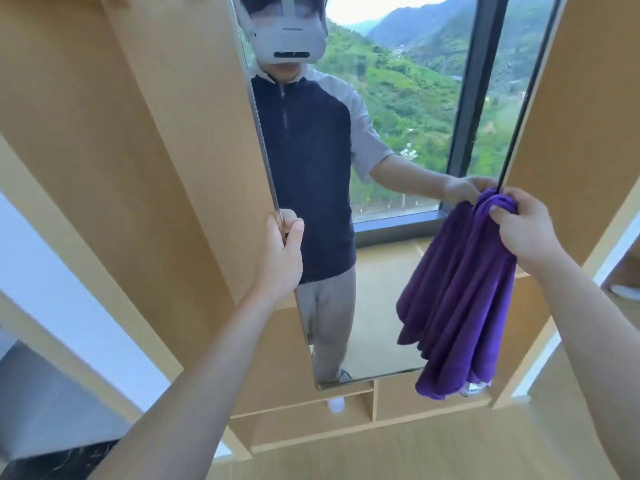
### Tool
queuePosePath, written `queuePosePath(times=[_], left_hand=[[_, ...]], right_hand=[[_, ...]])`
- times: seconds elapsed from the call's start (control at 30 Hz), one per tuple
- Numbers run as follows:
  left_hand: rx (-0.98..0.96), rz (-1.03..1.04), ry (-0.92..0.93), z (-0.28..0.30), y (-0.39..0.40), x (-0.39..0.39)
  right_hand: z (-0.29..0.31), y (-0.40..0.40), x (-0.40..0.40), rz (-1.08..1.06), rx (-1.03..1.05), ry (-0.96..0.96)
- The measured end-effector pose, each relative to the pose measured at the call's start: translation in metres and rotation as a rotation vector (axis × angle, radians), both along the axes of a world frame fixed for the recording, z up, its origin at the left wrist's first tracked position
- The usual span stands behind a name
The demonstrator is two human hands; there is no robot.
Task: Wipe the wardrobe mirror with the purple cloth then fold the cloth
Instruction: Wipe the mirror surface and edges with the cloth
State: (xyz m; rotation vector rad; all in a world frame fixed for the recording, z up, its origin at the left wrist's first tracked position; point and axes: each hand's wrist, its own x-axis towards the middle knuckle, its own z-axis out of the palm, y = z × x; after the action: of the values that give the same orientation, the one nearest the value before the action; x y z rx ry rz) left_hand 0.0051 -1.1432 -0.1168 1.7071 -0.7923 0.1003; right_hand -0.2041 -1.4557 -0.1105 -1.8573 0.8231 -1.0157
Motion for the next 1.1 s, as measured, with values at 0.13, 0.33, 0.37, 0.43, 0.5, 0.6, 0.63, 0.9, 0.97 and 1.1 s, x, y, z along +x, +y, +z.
queuePosePath(times=[0.13,0.33,0.37,0.43,0.5,0.6,0.63,0.9,0.97,1.1], left_hand=[[0.031,0.042,0.010,0.002,0.002,-0.013],[0.039,0.166,0.037,0.000,0.001,-0.033],[0.039,0.193,0.051,-0.001,0.001,-0.037],[0.047,0.236,0.080,-0.002,0.000,-0.047],[0.049,0.271,0.104,-0.003,0.001,-0.061],[0.094,0.315,0.098,0.003,0.002,-0.084],[0.127,0.324,0.087,0.005,0.002,-0.092],[0.068,0.410,0.129,0.009,-0.011,-0.125],[0.019,0.444,0.138,0.008,-0.017,-0.127],[0.022,0.496,0.118,0.001,-0.024,-0.124]], right_hand=[[0.009,-0.003,0.005,-0.024,-0.040,0.088],[0.033,0.026,-0.019,-0.117,-0.148,-0.018],[0.040,0.029,-0.028,-0.097,-0.163,-0.018],[0.052,0.031,-0.048,-0.058,-0.189,-0.001],[0.061,0.031,-0.067,-0.025,-0.203,0.004],[0.070,0.029,-0.083,0.017,-0.138,-0.008],[0.073,0.029,-0.084,0.035,-0.111,0.004],[0.057,0.014,-0.080,0.186,-0.014,0.045],[0.056,0.004,-0.076,0.197,-0.017,0.039],[0.073,-0.019,-0.055,0.238,-0.038,0.003]])
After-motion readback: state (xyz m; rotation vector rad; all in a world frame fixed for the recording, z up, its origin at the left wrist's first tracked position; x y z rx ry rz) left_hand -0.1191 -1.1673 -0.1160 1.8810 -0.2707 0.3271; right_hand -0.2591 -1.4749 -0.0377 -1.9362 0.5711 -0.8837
